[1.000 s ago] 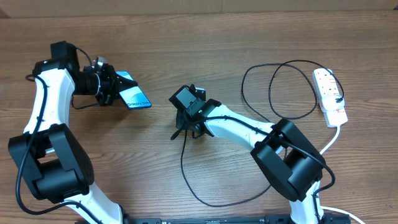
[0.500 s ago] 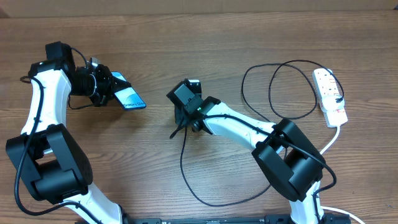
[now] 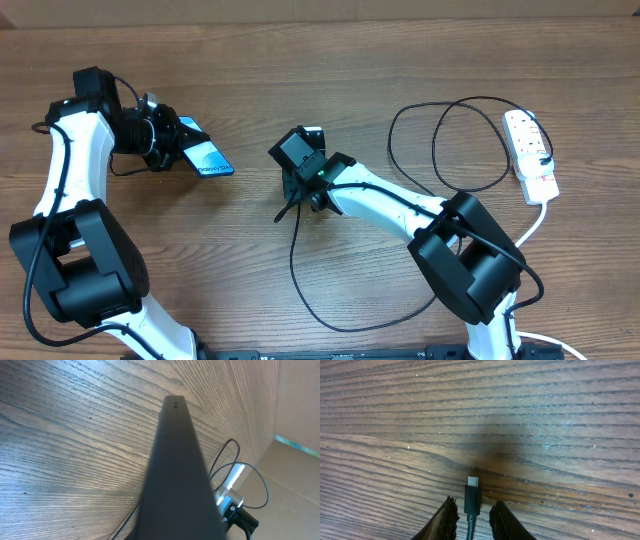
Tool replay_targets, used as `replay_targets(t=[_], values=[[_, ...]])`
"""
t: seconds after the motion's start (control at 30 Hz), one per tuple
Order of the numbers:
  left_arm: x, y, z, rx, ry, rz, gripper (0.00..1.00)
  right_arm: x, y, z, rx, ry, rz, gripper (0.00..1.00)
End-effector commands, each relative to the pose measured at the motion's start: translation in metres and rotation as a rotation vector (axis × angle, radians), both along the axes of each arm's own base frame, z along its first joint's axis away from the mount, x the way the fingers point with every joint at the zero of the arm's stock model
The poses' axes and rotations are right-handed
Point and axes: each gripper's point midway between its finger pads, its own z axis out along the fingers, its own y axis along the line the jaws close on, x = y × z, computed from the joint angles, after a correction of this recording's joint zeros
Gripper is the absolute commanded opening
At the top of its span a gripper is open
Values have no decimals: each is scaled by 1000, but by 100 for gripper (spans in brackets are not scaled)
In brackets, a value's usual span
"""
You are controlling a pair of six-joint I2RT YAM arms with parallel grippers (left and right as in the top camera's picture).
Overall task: Plug charger to phone and switch on socket
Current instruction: 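Close the right gripper on the USB-C plug lying on the table, then lift the plug with the right gripper toward the phone's bottom port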
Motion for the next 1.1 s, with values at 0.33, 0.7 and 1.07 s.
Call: replay_targets(t=[0.33,0.7,1.07], values=[[-2,-1,7,-12,-17,-9,4,-10,7,-34,8,100,33,18],[-2,4,3,23,-12,-4,4,-12,1,-38,-11,121,27,4],[2,-1,8,-8,-43,-16,4,10,-23,16,4,74,3,4]])
